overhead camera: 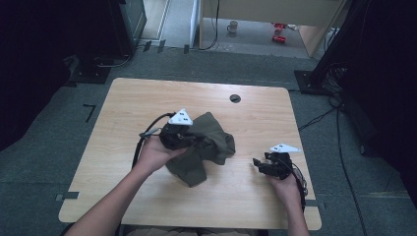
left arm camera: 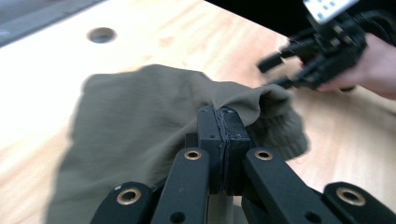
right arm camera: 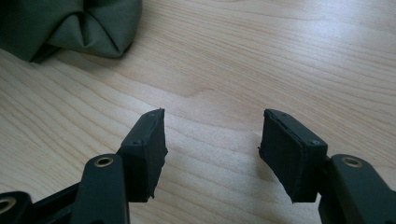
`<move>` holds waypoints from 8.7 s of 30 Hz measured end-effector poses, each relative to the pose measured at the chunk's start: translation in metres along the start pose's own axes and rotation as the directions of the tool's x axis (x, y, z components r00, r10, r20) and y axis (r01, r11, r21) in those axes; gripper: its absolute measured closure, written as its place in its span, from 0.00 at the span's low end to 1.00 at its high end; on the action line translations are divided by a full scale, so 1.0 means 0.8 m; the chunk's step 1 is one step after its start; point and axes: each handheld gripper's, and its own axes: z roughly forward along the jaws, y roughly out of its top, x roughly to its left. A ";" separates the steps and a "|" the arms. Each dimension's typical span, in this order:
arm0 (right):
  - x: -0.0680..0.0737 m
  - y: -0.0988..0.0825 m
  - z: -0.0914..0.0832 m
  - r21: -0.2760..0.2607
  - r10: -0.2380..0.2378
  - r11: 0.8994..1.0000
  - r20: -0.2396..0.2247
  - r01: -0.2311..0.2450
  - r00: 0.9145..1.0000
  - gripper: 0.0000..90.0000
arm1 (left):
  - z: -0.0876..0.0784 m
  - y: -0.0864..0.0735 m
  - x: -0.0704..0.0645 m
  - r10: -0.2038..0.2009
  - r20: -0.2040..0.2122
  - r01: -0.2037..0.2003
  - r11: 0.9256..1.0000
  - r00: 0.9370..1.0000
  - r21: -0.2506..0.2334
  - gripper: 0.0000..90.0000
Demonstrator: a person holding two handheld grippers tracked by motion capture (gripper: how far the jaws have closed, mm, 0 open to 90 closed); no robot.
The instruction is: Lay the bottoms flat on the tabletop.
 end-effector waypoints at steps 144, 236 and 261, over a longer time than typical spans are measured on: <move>0.155 -0.012 -0.058 -0.220 -0.107 0.974 -0.229 0.056 0.967 0.92 | 0.034 -0.127 0.100 -0.215 -0.068 0.214 0.977 0.974 -0.017 0.51; 0.218 0.135 0.032 -0.259 -0.318 0.933 -0.271 0.249 0.909 0.66 | -0.127 -0.201 0.084 -0.271 -0.193 0.262 0.962 0.943 -0.073 0.65; 0.283 0.132 0.116 -0.147 -0.359 0.933 -0.338 0.328 0.870 0.59 | -0.094 -0.198 0.103 -0.279 -0.189 0.267 0.960 0.941 -0.085 0.62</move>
